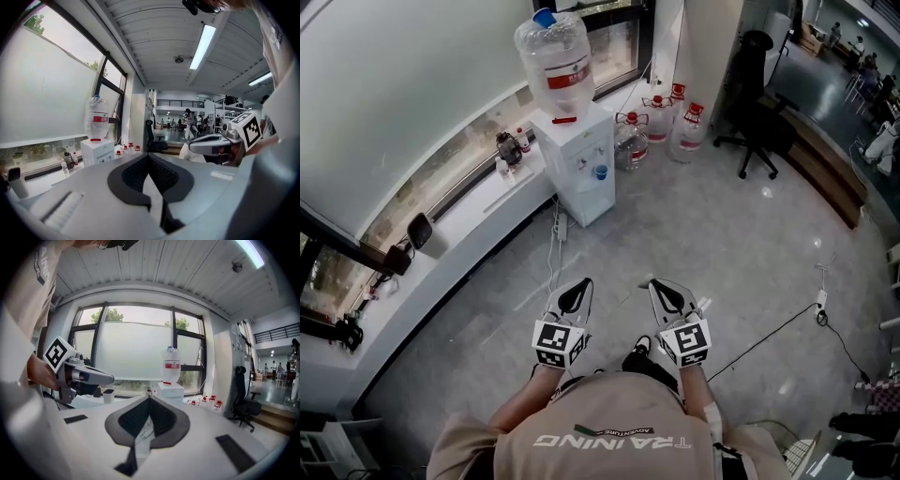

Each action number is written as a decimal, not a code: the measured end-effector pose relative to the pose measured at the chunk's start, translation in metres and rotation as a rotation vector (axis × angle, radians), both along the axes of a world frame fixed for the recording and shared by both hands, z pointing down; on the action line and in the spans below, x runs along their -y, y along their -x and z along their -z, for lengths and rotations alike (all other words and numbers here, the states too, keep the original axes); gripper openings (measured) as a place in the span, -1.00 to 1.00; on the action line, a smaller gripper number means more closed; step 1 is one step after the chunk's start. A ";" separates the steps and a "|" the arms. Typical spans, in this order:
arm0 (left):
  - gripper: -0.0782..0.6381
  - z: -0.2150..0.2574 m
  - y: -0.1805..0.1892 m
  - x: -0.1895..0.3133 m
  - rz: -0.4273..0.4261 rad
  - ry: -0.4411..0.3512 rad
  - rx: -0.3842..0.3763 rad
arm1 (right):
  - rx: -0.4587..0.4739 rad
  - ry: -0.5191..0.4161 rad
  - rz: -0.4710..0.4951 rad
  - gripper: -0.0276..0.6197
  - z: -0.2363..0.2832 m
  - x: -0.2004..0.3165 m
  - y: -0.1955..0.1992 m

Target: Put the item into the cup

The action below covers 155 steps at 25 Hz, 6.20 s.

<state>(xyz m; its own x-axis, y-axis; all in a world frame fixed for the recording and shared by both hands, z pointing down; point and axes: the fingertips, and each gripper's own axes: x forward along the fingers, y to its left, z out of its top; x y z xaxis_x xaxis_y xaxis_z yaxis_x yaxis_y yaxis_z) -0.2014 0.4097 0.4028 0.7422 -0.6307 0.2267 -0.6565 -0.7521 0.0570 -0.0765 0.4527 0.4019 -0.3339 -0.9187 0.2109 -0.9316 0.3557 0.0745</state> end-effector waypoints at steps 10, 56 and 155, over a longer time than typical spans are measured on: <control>-0.76 0.009 -0.064 0.059 0.087 0.007 -0.020 | 0.009 0.003 0.098 -0.88 -0.002 0.061 -0.061; -0.76 -0.030 -0.102 0.325 0.041 0.101 -0.022 | -0.016 0.111 0.102 -0.88 -0.031 0.323 -0.083; -0.76 -0.381 -0.158 0.595 0.193 0.475 0.211 | -0.048 0.427 0.478 -0.88 -0.472 0.736 -0.048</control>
<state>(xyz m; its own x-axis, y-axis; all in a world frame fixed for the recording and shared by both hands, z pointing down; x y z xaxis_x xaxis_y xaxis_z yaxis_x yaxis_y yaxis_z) -0.0433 -0.1851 0.7836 0.5311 -0.5426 0.6508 -0.8137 -0.5407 0.2132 -0.0281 -0.2838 0.8743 -0.6667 -0.5027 0.5503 -0.6623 0.7382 -0.1279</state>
